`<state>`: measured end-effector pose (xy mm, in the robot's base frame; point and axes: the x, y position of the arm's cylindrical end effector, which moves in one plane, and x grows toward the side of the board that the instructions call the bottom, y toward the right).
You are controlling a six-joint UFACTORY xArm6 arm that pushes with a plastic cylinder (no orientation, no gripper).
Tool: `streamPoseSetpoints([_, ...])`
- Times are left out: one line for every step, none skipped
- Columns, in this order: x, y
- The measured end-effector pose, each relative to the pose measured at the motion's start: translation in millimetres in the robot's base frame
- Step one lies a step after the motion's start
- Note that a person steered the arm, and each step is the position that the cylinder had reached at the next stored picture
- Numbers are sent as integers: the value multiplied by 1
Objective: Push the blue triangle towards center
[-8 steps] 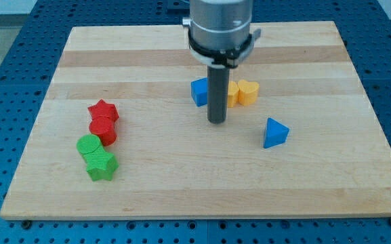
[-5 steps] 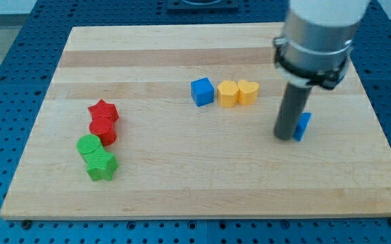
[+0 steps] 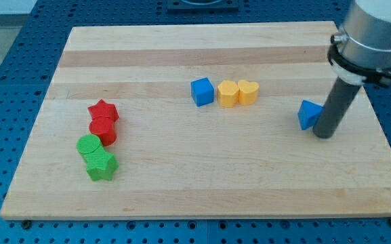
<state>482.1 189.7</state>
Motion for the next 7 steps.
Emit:
streamPoseSetpoints([-35, -18])
streamPoseSetpoints([-47, -26])
streamPoseSetpoints([-36, -11])
streamPoseSetpoints([-46, 26])
streamPoseSetpoints([-80, 29])
streamPoseSetpoints([-85, -3])
streamPoseSetpoints([-85, -33])
